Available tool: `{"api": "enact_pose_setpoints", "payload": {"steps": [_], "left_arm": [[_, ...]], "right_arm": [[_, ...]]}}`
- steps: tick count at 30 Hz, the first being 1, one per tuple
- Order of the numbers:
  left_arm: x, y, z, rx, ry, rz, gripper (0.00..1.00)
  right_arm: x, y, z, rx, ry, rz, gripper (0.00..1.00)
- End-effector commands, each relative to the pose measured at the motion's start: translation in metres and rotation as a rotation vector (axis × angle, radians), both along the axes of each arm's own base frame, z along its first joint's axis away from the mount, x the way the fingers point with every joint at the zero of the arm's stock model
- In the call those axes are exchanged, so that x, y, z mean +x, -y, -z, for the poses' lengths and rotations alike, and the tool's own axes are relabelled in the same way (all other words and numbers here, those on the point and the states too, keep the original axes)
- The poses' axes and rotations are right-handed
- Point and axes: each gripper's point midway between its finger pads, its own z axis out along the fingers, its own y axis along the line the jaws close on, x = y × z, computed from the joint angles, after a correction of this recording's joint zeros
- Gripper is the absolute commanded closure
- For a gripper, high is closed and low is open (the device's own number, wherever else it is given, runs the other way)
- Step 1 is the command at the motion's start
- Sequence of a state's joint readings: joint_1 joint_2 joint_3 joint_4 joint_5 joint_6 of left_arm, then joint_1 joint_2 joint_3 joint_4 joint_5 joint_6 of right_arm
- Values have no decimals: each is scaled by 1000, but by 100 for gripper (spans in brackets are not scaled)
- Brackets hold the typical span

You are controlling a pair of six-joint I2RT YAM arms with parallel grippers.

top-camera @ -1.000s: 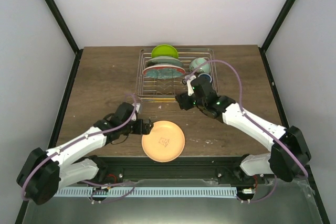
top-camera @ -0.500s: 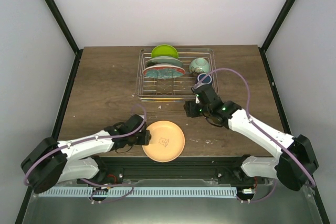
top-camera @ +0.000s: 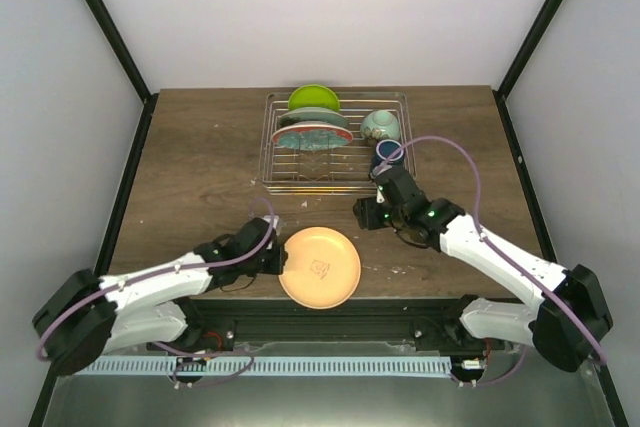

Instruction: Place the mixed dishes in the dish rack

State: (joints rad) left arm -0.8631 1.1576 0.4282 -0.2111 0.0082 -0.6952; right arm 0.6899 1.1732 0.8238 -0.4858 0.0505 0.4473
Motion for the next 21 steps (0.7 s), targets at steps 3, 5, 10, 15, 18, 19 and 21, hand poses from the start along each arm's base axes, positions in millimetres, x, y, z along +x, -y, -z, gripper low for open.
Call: {"api": "enact_pose_setpoints", "payload": {"steps": [3,5,10,15,18,19,21], "left_arm": [[0,5,-60,-146,156,49,100],[2,-3,-85,-134,213,48,100],[6,-29,-126,-62,299,-2,100],[8,-30,-140,-66,327,-7,100],[10,-27,-144,-76,336,-1,100],[10,-26,-144,-72,336,0,100],[11,-25,-145,-67,335,2,100]], "right_arm": [[-14,-14,-22,158,5,-62,30],[-15,-12,-29,216,-8,-90,26],[-23,-16,-48,349,-20,-180,20],[-32,-23,-45,363,-58,-242,17],[-38,-28,-43,393,-67,-283,17],[-40,-30,-44,407,-69,-298,17],[-43,-34,-46,432,-69,-321,17]]}}
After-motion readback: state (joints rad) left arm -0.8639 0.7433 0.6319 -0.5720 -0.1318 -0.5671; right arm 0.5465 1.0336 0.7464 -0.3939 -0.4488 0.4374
